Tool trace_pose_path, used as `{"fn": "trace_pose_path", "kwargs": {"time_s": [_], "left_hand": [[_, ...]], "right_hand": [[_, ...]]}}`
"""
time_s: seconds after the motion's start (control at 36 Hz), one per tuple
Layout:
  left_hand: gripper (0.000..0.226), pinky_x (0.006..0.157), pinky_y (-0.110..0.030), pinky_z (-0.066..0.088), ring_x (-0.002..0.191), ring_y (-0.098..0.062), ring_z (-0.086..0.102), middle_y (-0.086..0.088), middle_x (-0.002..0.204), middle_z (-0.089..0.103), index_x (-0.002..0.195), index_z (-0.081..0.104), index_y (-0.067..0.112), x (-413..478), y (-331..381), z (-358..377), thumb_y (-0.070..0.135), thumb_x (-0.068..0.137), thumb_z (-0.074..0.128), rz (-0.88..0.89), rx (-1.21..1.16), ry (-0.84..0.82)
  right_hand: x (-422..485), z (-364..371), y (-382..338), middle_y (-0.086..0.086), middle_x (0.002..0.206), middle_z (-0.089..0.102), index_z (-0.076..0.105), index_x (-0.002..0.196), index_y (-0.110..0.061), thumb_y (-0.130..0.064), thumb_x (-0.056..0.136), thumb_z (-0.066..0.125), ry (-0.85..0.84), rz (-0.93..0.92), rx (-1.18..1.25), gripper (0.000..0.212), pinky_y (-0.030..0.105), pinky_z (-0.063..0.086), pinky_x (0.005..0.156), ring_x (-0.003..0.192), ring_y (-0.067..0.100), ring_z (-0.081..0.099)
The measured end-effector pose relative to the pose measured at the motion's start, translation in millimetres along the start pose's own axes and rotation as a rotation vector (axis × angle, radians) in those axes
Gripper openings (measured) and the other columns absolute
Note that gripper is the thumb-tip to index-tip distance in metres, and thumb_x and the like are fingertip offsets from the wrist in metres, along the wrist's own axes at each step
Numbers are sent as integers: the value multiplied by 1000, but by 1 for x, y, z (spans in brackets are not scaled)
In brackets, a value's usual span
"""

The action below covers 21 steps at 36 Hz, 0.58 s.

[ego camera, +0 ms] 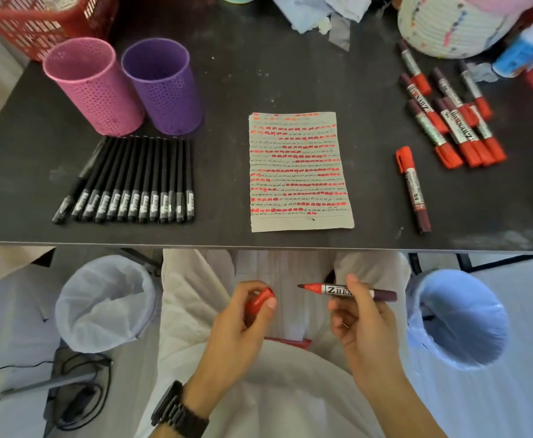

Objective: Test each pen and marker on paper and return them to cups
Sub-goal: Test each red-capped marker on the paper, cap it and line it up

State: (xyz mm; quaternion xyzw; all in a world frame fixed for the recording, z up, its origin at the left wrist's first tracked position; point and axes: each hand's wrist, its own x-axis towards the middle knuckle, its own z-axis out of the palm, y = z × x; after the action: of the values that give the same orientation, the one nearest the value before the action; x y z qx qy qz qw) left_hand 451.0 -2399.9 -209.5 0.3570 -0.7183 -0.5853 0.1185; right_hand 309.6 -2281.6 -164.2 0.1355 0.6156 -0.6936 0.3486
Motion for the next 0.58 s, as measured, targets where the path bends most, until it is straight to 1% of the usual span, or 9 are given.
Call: {"fn": "trace_pose_path", "kwargs": {"time_s": [0.06,0.17,0.22,0.31,0.39,0.44,0.5,0.58], "left_hand": [[26,69,-14,50,84,-4,64,18,98,66,111,54,52,1,2,-1,64,88,53,7,-2,-14],[27,72,-15,50,89,-6,64,18,101,66,113,57,51,5,6,-1,63,89,53,1,8,-19],[28,71,-15,49,88,-6,64,19,101,67,114,59,48,5,8,-1,61,89,55,-6,13,-26],[25,71,-12,45,86,-4,63,20,99,67,113,62,43,6,11,0,52,91,57,-4,36,-42],[17,69,-12,43,78,-5,61,19,94,69,112,65,39,6,13,2,40,95,63,-2,48,-56],[16,67,-13,43,75,-5,60,19,94,69,112,66,38,6,14,3,33,97,65,8,64,-76],[17,68,-13,43,76,-5,60,20,96,68,112,67,38,6,15,4,30,97,66,32,93,-99],[17,69,-12,42,78,-3,60,21,99,67,111,67,42,7,16,5,34,96,64,59,97,-112]], "right_hand": [[-1,3,0,9,62,66,74,59,-24,-32,95,66,4,-9,-8,39,19,41,41,43,10,51],[-4,7,0,8,60,65,73,58,-27,-29,97,64,-14,-21,-23,40,19,41,41,44,11,51],[-5,8,0,9,61,64,72,59,-28,-28,96,64,-20,-24,-37,38,19,42,41,45,11,52],[-5,8,3,11,63,66,73,61,-27,-28,96,65,-21,-37,-92,36,22,42,43,47,13,53],[-3,7,7,14,65,67,73,63,-22,-29,96,66,-23,-47,-155,34,24,43,44,48,16,54],[-2,7,10,16,65,67,71,69,-17,-29,95,67,-40,-48,-188,29,25,44,44,49,17,55],[-2,7,14,16,66,68,69,75,-12,-28,95,67,-69,-53,-221,26,25,44,45,50,18,56],[-4,7,17,15,68,69,72,72,-16,-33,92,69,-117,-57,-248,26,27,46,48,52,17,57]]}}
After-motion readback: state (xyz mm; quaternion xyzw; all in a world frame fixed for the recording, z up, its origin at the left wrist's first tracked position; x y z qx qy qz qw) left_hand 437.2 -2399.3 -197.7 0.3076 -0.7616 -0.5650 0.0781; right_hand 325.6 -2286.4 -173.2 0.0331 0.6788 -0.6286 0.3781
